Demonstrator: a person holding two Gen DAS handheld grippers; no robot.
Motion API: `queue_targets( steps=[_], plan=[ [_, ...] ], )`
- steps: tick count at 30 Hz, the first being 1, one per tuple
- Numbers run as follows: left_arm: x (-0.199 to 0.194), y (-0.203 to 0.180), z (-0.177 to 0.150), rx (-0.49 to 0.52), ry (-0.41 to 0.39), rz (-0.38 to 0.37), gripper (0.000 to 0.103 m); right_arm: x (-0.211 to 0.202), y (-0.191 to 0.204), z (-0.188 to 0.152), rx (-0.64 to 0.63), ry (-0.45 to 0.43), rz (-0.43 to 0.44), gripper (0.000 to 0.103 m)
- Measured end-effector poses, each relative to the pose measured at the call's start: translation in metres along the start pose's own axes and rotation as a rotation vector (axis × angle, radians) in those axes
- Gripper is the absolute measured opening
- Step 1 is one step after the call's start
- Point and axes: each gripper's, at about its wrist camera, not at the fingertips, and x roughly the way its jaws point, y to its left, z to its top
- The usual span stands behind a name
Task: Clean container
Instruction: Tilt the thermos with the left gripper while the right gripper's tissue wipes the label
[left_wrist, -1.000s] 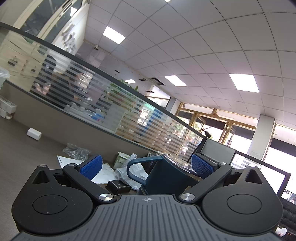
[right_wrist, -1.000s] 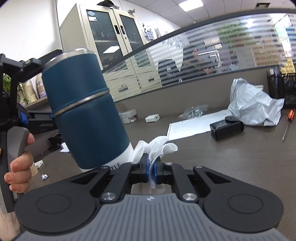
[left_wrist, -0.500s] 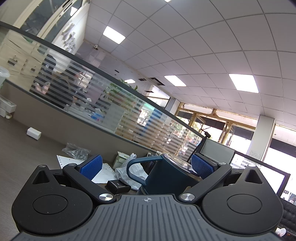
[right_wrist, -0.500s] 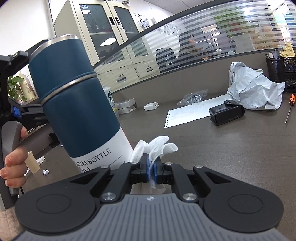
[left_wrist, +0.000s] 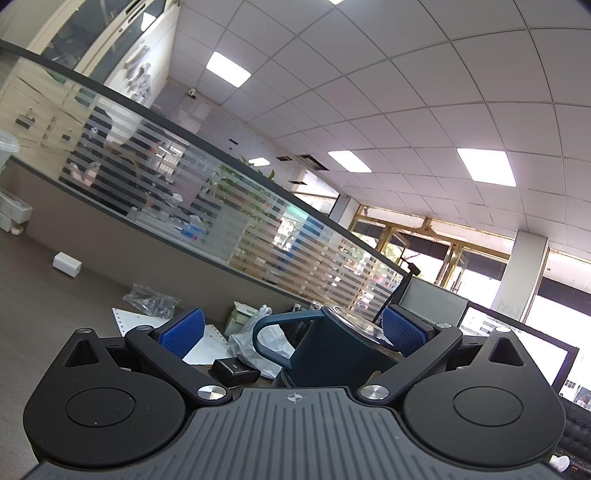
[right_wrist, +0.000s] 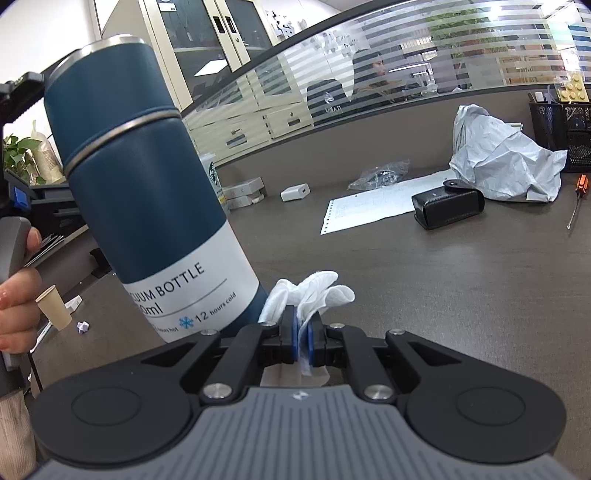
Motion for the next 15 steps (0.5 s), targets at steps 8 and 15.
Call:
queue_targets(
  steps=[8,15],
  plan=[
    [0.0008,-0.0009,0.0001,0.001,0.001,0.0,0.103,0.0014,0.0,-0.003,-0.012,0.019,-0.012,0.01],
    [0.0014,-0.0005,0.0006,0.001,0.003,0.002,0.103,0.0008,0.0003,-0.0037,-0.017,0.041,-0.019,0.01]
  ],
)
